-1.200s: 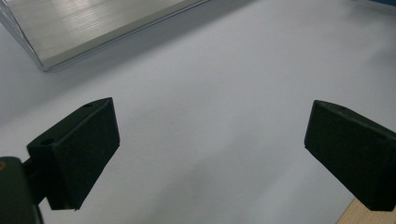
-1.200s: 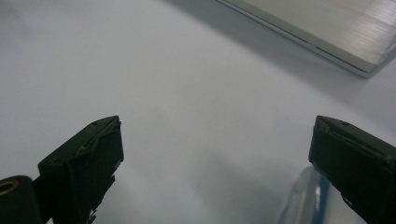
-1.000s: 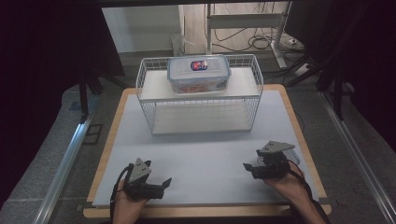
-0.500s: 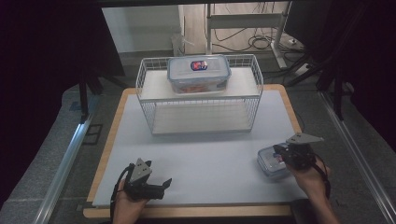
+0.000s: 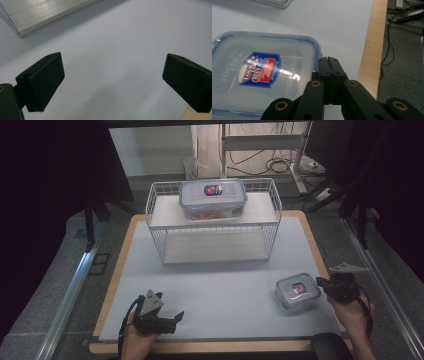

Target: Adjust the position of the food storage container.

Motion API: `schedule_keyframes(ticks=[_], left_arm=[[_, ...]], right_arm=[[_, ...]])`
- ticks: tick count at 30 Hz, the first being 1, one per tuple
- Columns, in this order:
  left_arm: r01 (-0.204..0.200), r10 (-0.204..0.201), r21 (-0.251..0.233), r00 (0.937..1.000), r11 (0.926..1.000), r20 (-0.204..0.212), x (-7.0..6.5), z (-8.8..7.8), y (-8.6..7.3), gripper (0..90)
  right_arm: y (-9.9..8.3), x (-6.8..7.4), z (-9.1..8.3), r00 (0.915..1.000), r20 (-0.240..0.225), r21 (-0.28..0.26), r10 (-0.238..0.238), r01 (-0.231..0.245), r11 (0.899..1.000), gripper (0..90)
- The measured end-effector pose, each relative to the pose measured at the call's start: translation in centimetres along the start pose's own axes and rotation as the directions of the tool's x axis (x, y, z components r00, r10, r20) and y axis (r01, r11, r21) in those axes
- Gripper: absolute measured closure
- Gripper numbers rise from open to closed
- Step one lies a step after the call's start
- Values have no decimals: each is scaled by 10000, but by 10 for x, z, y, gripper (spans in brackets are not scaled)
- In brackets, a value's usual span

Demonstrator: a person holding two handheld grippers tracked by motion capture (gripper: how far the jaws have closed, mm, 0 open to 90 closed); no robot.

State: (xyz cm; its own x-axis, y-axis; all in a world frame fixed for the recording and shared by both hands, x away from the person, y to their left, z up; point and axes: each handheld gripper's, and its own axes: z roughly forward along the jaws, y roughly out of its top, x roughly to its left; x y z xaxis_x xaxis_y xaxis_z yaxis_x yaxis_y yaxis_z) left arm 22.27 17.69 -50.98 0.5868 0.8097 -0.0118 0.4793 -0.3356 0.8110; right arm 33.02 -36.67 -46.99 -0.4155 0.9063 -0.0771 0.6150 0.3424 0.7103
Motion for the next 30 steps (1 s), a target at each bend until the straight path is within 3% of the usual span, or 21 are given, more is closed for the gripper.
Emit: schedule_keyframes(ticks=[5, 13, 24, 26, 27, 28, 30], left_arm=[[-5, 5, -7, 10000, 10000, -10, 0, 0, 0, 40], [-41, 41, 29, 10000, 10000, 16, 0, 0, 0, 40], [-69, 68, 45, 10000, 10000, 5, -1, 1, 0, 41], [-63, 63, 33, 10000, 10000, 3, -1, 1, 0, 41], [-63, 63, 33, 10000, 10000, 3, -1, 1, 0, 41], [-63, 63, 35, 10000, 10000, 7, -1, 1, 0, 41], [-62, 62, 42, 10000, 10000, 8, -1, 1, 0, 41]], right_arm=[[-1, 1, 3, 9998, 195, 399, -39, 32, 9992, 895], [0, 7, 4, 9998, -203, 497, -68, 78, 9987, 896], [4, 28, 6, 9939, -1034, 676, -378, 449, 9967, 896], [4, 37, 11, 9872, -1529, 827, -454, 586, 9949, 895], [4, 37, 11, 9872, -1529, 827, -454, 586, 9949, 895], [4, 44, 14, 9815, -1839, 833, -539, 702, 9940, 895], [5, 47, 14, 9798, -1896, 837, -635, 806, 9932, 895]])
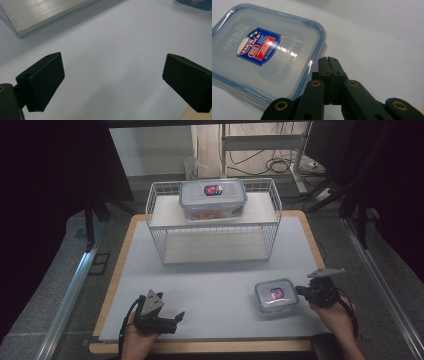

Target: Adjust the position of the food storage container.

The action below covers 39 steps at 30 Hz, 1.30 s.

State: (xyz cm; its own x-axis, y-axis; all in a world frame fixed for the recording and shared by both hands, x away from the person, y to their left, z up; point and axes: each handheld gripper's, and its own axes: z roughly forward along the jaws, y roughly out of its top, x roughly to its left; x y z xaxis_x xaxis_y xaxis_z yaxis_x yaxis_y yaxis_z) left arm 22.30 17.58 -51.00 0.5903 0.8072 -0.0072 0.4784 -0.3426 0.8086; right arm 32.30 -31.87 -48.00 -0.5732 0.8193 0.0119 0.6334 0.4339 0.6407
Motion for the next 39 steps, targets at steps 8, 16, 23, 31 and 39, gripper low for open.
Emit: schedule_keyframes(ticks=[8, 16, 23, 31, 39], left_arm=[[-22, 22, 31, 10000, 10000, 53, -1, 1, 0, 43], [-74, 74, 81, 9999, 9999, 91, -2, 3, 1, 43], [-78, 77, 86, 9999, 9999, 109, -2, 3, 1, 43], [-92, 90, 141, 9999, 9999, 142, -3, 4, 1, 43], [-130, 126, 208, 9998, 9997, 161, -4, 5, 1, 43]], right_arm=[[5, 16, 8, 9979, -549, -84, -352, 348, 9994, 895], [10, 28, 16, 9922, -1160, -164, -467, 451, 9988, 895], [16, 49, 24, 9809, -1736, -180, -881, 863, 9961, 895], [15, 61, 25, 9714, -2074, -70, -1155, 1166, 9932, 895], [17, 75, 28, 9560, -2625, -43, -1307, 1343, 9909, 895]])
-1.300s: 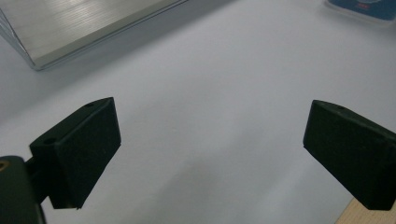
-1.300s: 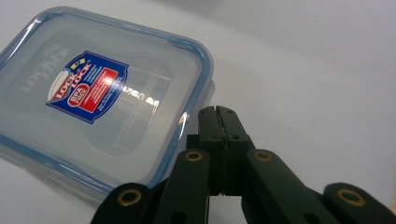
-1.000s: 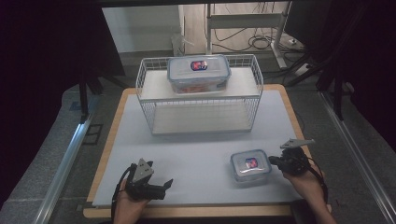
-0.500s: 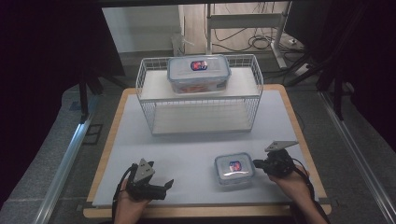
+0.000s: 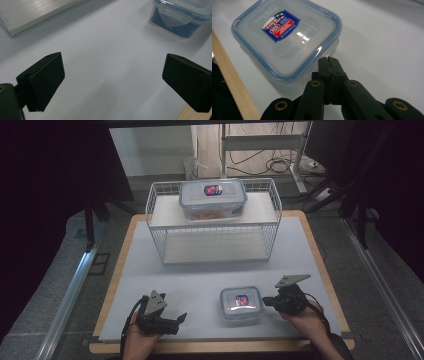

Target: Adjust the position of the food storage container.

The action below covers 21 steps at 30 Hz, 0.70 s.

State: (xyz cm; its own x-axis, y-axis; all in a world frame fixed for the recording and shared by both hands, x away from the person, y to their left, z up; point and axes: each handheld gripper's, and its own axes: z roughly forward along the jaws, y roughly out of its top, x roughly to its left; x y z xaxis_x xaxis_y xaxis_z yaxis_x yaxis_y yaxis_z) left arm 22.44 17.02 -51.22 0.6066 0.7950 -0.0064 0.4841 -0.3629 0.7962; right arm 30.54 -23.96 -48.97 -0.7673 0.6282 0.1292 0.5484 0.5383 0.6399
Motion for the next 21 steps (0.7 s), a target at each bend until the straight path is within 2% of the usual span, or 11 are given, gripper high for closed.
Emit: schedule_keyframes(ticks=[7, 13, 21], left_arm=[[-21, 21, -40, 9999, 10000, 133, 0, 0, 0, 47], [-27, 36, -173, 9986, 9998, 528, 0, 1, -2, 36], [158, -132, -355, 9973, 9992, 719, 2, 2, -3, 29]], right_arm=[[7, 13, 11, 9982, -501, -68, -318, 315, 9995, 894], [12, 21, 20, 9960, -733, -211, -509, 495, 9986, 894], [16, 29, 28, 9931, -859, -288, -801, 779, 9965, 889]])
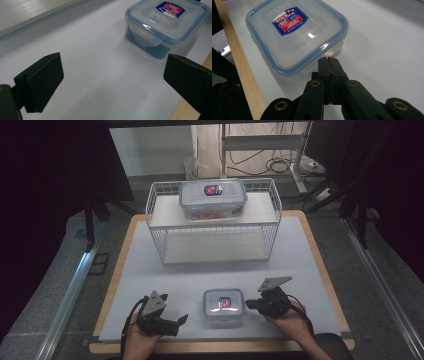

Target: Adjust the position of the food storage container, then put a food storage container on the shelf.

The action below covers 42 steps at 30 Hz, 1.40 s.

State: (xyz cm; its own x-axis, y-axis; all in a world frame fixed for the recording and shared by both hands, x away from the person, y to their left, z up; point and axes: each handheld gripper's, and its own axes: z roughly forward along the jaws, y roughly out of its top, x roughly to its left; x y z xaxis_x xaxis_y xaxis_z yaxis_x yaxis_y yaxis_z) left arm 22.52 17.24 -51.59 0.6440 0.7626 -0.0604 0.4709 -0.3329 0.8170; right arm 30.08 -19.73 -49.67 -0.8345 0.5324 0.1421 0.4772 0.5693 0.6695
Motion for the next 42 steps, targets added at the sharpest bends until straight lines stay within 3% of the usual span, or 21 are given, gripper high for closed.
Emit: schedule_keyframes(ticks=[3, 8, 12, 18, 27, 38, 42], left_arm=[[71, -72, 55, 10000, 10000, 61, 1, 1, -1, 26], [-26, 25, 147, 10000, 9999, 57, 0, 1, 0, 27], [-151, 151, 298, 9999, 9994, 3, -2, 2, 1, 30], [-185, 195, 523, 9996, 9985, -185, -2, 2, 1, 40], [-201, 225, 690, 9991, 9974, -349, 1, 3, -1, 44], [-141, 170, 714, 9990, 9973, -404, 2, 3, -1, 44], [251, -242, 633, 9996, 9977, -156, 3, 4, 0, 43]], right_arm=[[-1, -1, -1, 10000, -5, 20, -42, 42, 10000, 871], [-4, -4, -8, 9980, 512, -59, -369, 372, 9993, 839], [-8, -11, -15, 9960, 828, -211, -343, 362, 9991, 746], [-15, -20, -19, 9913, 1225, -297, -476, 517, 9982, 500], [-20, -28, -15, 9935, 1047, -925, -450, 548, 9942, 148], [-23, -33, -13, 9944, 1026, -839, -266, 353, 9958, 105], [-23, -34, -12, 9942, 1052, -815, -214, 300, 9962, 102]])
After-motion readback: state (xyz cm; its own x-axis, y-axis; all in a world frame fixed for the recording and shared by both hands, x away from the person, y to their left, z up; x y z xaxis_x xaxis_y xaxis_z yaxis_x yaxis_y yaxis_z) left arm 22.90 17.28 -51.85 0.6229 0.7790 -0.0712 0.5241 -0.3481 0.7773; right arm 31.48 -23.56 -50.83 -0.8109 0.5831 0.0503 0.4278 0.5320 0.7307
